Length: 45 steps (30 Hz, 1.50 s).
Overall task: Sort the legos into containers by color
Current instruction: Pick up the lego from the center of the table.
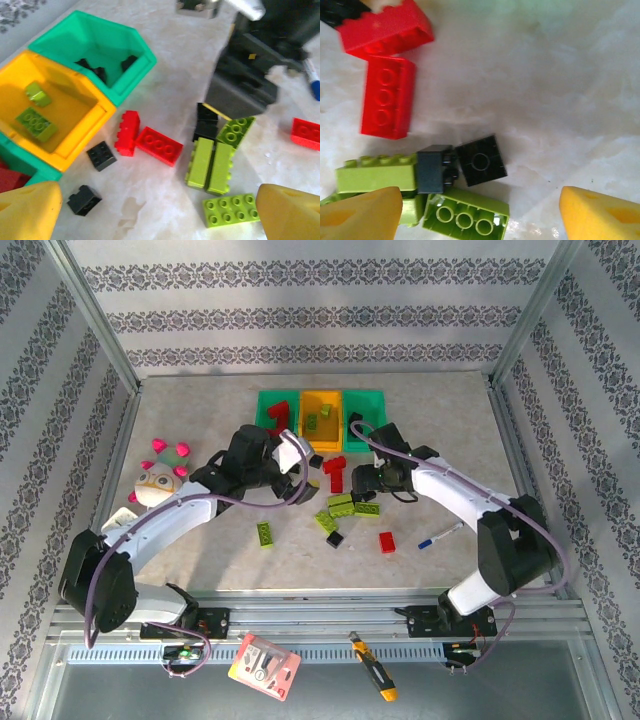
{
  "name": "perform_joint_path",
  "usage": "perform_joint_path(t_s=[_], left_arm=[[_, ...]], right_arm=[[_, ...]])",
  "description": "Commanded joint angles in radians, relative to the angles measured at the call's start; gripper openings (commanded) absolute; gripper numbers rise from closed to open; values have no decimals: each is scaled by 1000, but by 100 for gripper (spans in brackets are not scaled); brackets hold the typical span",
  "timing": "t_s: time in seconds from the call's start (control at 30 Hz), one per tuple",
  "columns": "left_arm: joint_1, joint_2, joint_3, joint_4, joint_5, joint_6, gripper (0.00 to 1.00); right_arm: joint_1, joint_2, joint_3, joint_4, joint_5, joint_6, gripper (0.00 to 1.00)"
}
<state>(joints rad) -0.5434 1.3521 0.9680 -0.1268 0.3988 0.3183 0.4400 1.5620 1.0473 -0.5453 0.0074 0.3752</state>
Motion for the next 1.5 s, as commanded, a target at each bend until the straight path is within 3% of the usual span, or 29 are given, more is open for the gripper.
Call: perform_joint_path(t_s=[0.0,0.67,1.2,1.3,1.47], left_arm=[[-7,-17,-18,7,53,49,99],[-13,12,-15,45,85,35,99],[-14,7,-44,64,98,10,99],[-14,-2,-60,71,96,-9,99],[-14,-44,-107,63,56,-46,99]], right_arm=[[-16,41,21,-50,30,47,80],[-4,209,35,15,-48,28,81],[-9,221,76,0,-14,18,34],[-4,168,73,-9,-7,16,27],[3,82,114,2,10,-8,25]])
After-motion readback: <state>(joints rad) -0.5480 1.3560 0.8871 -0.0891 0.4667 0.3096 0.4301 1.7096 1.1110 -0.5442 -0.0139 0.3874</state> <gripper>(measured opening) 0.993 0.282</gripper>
